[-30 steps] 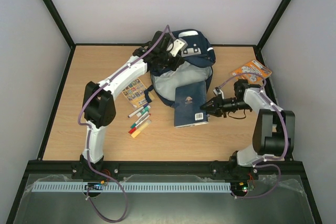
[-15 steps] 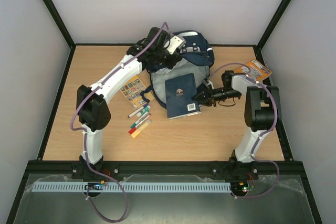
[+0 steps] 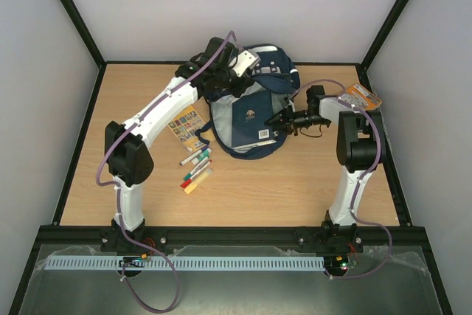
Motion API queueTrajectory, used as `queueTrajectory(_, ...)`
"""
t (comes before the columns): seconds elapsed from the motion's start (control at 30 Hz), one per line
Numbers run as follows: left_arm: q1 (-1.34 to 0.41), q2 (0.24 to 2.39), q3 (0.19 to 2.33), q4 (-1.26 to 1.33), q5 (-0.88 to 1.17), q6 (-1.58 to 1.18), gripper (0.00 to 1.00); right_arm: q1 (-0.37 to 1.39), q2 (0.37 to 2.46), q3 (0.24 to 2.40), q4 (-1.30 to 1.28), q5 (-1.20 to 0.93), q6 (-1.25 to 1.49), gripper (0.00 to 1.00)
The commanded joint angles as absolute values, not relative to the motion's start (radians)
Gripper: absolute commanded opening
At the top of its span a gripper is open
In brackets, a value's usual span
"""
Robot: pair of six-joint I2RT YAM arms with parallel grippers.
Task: Pack the student bag
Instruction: Place the book in the student bag.
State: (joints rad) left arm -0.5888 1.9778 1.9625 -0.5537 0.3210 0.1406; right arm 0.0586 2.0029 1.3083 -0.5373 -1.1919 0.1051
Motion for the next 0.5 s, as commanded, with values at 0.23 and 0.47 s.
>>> queueTrajectory(0.23, -0.591, 1.872, 1.961, -0.508, 0.350, 0.152, 0.02, 0.086, 2.040, 1.432, -0.378, -1.255, 0.236, 0.01)
queueTrajectory(0.47, -0.591, 1.857, 1.940, -0.518, 0.349, 0.170, 0.02, 0.086, 1.991, 1.418, -0.473, -1.345, 0.157, 0.01)
